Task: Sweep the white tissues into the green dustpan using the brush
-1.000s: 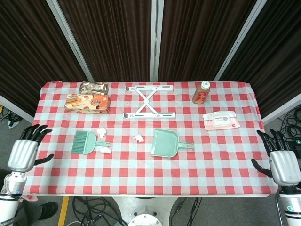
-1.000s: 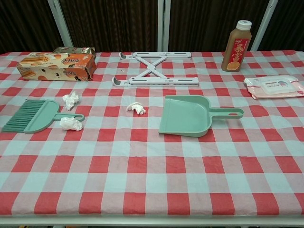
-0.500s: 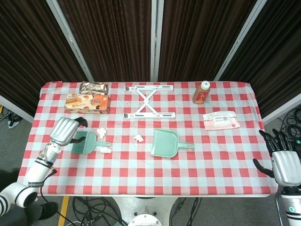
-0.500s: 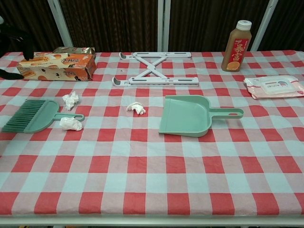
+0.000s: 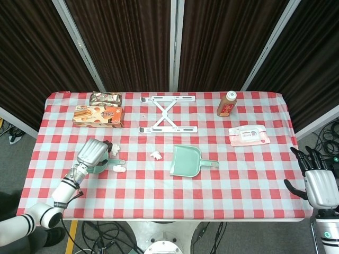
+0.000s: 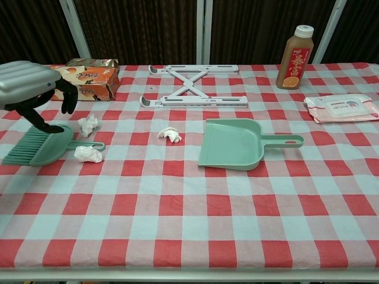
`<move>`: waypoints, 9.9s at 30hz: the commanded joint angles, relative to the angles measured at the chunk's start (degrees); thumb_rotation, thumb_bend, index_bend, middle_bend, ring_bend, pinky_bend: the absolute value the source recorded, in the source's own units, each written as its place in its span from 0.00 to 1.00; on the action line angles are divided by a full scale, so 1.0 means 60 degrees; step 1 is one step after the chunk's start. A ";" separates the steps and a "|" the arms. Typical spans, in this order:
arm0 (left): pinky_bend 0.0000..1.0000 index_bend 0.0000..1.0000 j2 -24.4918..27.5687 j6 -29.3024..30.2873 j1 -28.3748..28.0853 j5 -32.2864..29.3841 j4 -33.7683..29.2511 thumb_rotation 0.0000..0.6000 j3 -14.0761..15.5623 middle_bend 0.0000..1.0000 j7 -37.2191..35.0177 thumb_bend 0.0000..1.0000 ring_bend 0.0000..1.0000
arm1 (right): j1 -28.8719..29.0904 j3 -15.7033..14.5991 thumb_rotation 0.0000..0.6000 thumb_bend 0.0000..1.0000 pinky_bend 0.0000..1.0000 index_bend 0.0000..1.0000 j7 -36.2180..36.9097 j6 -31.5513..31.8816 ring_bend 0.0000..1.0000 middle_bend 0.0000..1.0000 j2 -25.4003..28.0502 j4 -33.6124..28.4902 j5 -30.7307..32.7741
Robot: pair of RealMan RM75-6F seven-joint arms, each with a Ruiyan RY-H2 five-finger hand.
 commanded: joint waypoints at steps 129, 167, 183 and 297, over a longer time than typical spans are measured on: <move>0.91 0.57 0.1880 0.1777 0.0400 0.0411 -0.1854 1.00 0.0461 0.57 -0.4132 0.41 0.80 | 0.4632 0.0878 1.00 0.22 0.29 0.38 -0.6165 -0.4771 0.19 0.45 -0.4852 0.1387 0.4654; 0.90 0.56 0.1779 0.1536 0.0396 0.0601 -0.1333 1.00 0.0450 0.57 -0.4811 0.41 0.80 | 0.5751 0.0641 1.00 0.38 0.35 0.59 -0.6924 -0.5094 0.29 0.58 -0.5039 0.1432 0.5340; 0.90 0.56 0.0608 0.1524 0.0209 0.0693 -0.0341 1.00 0.0334 0.57 -0.5312 0.41 0.80 | 0.6922 0.0586 1.00 0.39 0.35 0.61 -0.8270 -0.5644 0.29 0.59 -0.3953 0.0535 0.6691; 0.88 0.57 -0.3053 0.0008 -0.1814 -0.1446 0.0504 1.00 -0.1687 0.57 -0.5555 0.46 0.76 | 0.7764 0.0352 1.00 0.40 0.33 0.64 -0.7212 -0.5226 0.30 0.60 -0.5962 0.2344 0.6275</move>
